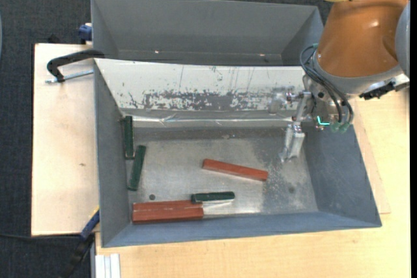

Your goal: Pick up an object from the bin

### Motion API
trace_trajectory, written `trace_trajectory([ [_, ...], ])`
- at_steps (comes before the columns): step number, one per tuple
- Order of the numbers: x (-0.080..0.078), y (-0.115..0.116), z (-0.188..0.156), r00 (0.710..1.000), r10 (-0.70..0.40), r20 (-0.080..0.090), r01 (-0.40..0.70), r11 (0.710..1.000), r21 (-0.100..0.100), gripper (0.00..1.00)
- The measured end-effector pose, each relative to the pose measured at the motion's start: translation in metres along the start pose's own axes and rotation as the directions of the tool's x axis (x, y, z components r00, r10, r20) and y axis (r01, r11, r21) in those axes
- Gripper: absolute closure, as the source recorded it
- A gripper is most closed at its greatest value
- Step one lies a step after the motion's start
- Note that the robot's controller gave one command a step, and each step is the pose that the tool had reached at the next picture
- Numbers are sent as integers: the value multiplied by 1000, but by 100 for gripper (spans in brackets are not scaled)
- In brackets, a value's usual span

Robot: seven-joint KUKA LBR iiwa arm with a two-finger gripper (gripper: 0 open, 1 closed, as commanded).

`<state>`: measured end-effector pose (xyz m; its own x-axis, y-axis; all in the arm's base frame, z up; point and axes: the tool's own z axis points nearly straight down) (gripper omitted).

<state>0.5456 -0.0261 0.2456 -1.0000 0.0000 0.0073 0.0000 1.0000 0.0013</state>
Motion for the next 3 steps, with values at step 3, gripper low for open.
trace_trajectory([
  [3, -5, 9, 108, 998, -60, 12, 60, 998, 1, 0],
])
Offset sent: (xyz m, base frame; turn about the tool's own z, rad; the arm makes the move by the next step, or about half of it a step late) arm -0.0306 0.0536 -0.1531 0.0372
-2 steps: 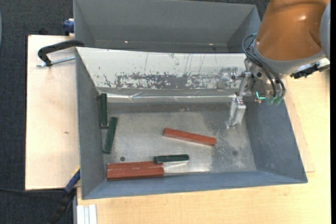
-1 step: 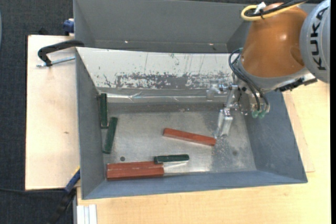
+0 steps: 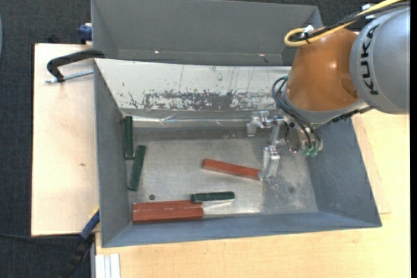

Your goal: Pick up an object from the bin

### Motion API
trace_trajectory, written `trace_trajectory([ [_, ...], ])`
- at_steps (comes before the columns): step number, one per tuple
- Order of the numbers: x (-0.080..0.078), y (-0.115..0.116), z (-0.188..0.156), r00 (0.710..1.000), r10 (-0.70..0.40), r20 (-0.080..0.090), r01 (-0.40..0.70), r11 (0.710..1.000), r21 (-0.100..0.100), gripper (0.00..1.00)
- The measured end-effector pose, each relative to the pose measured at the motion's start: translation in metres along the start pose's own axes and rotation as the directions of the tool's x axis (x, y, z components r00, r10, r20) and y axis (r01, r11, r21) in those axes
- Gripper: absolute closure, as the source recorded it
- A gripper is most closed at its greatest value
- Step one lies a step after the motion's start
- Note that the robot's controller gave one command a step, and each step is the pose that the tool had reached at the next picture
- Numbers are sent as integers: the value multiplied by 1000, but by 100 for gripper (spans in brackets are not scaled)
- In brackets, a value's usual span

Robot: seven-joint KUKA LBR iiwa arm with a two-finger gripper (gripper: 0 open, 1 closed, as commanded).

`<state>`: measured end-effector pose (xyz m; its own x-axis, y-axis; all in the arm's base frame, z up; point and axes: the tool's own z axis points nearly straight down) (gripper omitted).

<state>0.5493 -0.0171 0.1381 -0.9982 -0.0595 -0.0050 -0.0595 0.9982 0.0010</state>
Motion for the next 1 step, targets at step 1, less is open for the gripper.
trace_trajectory([
  [1, 16, -5, 64, 1000, 14, -4, -14, 1000, 0, 100],
])
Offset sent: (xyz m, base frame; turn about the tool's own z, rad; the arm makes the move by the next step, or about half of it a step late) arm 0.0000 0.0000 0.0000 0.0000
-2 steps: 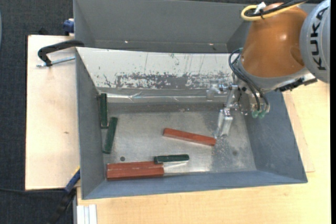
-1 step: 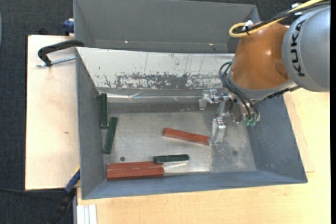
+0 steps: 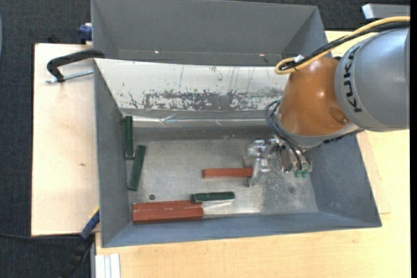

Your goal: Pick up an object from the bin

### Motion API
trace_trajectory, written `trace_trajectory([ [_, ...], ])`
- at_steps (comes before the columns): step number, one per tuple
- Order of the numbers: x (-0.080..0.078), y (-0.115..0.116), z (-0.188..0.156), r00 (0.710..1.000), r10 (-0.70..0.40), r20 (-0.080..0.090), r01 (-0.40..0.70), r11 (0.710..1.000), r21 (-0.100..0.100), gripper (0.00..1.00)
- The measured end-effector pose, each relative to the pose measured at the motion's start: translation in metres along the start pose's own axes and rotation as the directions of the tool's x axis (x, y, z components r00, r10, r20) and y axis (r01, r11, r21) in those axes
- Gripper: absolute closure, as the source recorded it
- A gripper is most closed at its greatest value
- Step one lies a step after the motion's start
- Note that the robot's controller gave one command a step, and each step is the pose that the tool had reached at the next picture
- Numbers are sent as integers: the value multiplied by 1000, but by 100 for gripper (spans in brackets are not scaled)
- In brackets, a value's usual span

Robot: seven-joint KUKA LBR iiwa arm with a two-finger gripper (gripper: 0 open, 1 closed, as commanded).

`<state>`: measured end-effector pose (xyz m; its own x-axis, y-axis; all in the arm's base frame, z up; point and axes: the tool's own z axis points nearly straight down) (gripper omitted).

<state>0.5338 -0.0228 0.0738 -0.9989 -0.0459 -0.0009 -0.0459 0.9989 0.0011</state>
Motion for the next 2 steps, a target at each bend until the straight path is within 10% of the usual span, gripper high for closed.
trace_trajectory([
  [1, 0, 0, 0, 1000, 0, 0, 0, 1000, 0, 100],
  [2, 19, 8, -130, 1000, 15, 5, -15, 1000, 0, 100],
])
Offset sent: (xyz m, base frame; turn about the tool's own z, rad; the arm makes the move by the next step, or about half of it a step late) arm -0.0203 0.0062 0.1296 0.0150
